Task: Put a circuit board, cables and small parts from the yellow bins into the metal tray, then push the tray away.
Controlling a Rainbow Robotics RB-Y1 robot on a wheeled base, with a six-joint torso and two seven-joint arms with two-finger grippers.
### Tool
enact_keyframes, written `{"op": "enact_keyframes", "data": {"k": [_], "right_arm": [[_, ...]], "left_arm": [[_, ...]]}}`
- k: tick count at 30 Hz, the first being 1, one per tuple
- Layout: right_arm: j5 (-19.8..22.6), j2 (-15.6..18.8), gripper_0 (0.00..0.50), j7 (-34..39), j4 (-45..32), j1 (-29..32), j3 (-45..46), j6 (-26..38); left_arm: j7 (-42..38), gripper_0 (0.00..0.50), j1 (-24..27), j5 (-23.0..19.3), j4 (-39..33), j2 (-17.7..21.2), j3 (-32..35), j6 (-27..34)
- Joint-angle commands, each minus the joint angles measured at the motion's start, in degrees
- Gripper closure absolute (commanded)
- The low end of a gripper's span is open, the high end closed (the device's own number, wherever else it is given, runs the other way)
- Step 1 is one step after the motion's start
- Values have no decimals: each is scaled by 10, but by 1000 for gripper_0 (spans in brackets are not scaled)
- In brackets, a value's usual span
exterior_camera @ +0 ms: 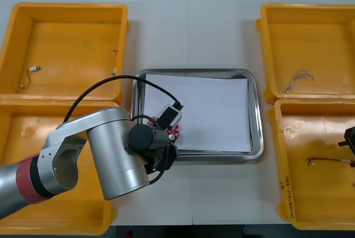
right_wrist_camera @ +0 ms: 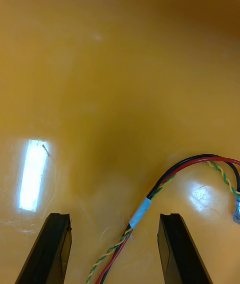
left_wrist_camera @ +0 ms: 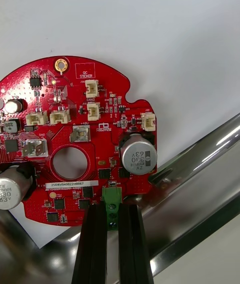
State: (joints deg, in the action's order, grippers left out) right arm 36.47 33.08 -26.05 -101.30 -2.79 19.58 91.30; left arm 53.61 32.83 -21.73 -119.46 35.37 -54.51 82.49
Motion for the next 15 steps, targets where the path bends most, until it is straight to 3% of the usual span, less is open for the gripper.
{"op": "enact_keyframes", "data": {"k": [1,2,3,4,5,6,15], "right_arm": [[-10,-1,0,26,-2,16,-8,-5],[-11,-1,0,27,-2,18,-8,-5],[-13,-1,0,28,-2,22,-9,-5],[-15,-1,0,29,-2,23,-9,-5],[-18,-1,0,31,-2,26,-8,-5],[-18,-1,0,31,-2,26,-9,-5],[-33,-14,0,45,-2,33,-8,-17]], "left_arm": [[-54,496,22,6,-4,-7,-9,-7],[-55,452,22,6,-4,-7,-9,-7],[-56,317,22,6,-4,-7,-9,-7],[-57,148,22,6,-4,-7,-9,-7],[-59,44,22,5,-5,-7,-9,-7],[-60,0,22,6,-5,-7,-9,-7],[-64,0,23,8,-5,-9,-9,-7]]}}
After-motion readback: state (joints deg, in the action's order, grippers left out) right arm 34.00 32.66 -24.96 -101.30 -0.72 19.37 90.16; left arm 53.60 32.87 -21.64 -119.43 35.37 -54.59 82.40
